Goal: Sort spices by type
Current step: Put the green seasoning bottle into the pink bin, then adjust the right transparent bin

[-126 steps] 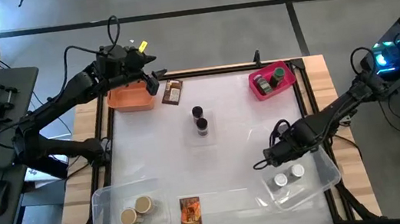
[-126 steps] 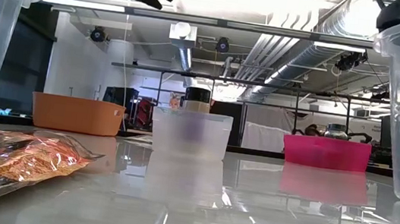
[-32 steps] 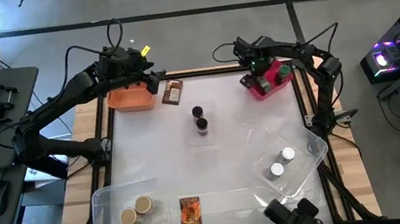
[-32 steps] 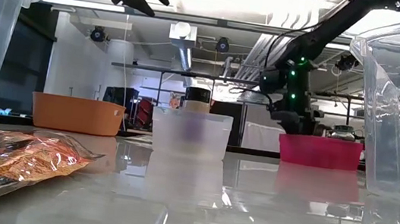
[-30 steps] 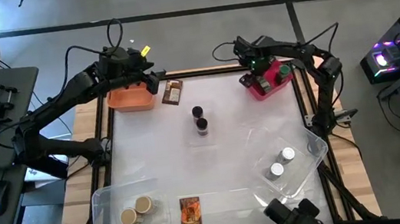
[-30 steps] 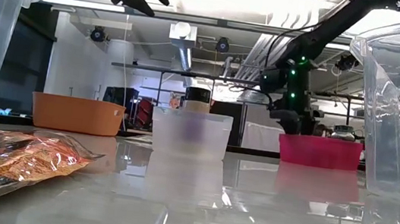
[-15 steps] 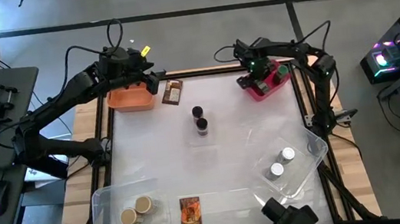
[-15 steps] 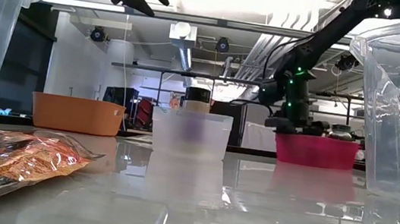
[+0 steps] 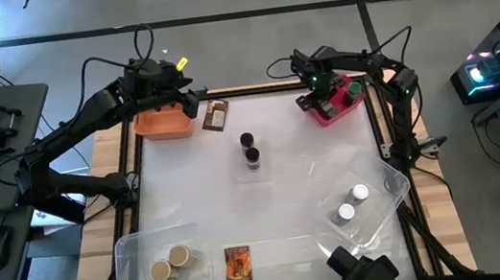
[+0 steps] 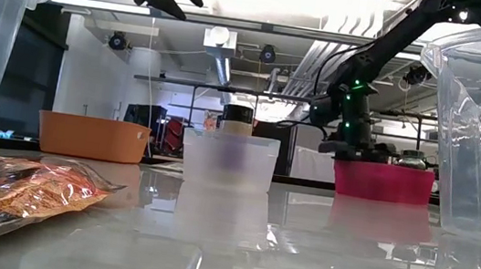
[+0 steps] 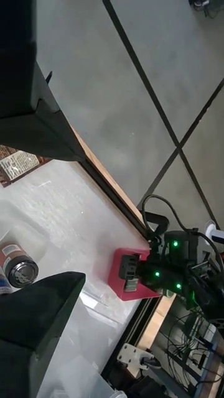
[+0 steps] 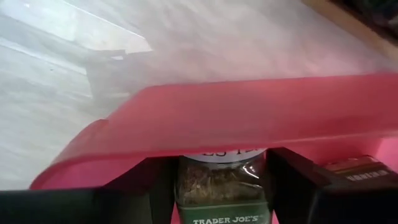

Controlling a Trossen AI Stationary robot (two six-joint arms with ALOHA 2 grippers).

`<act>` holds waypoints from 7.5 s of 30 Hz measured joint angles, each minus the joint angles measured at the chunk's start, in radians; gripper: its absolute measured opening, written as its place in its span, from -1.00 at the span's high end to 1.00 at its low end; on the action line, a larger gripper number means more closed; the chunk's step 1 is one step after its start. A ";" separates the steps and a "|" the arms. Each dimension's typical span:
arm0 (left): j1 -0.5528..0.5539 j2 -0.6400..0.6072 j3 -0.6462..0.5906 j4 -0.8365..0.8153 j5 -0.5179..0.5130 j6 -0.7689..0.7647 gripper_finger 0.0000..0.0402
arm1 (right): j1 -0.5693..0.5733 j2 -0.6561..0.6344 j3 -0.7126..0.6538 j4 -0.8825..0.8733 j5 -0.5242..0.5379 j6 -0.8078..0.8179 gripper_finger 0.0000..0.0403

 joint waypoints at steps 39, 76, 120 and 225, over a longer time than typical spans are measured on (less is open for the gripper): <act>0.004 0.050 0.000 0.168 0.008 -0.019 -0.46 | 0.158 -0.908 -0.797 1.074 0.352 0.066 0.04; 0.004 0.111 0.000 0.164 0.030 -0.036 -0.46 | 0.272 -0.562 -1.016 1.611 0.688 0.206 0.04; 0.005 0.111 0.000 0.158 0.030 0.000 -0.46 | 0.232 -0.783 -1.013 1.538 0.573 0.114 -0.54; -0.058 0.219 0.000 0.220 0.535 0.042 -0.46 | 1.062 -0.597 -0.083 -0.088 -0.048 1.055 1.00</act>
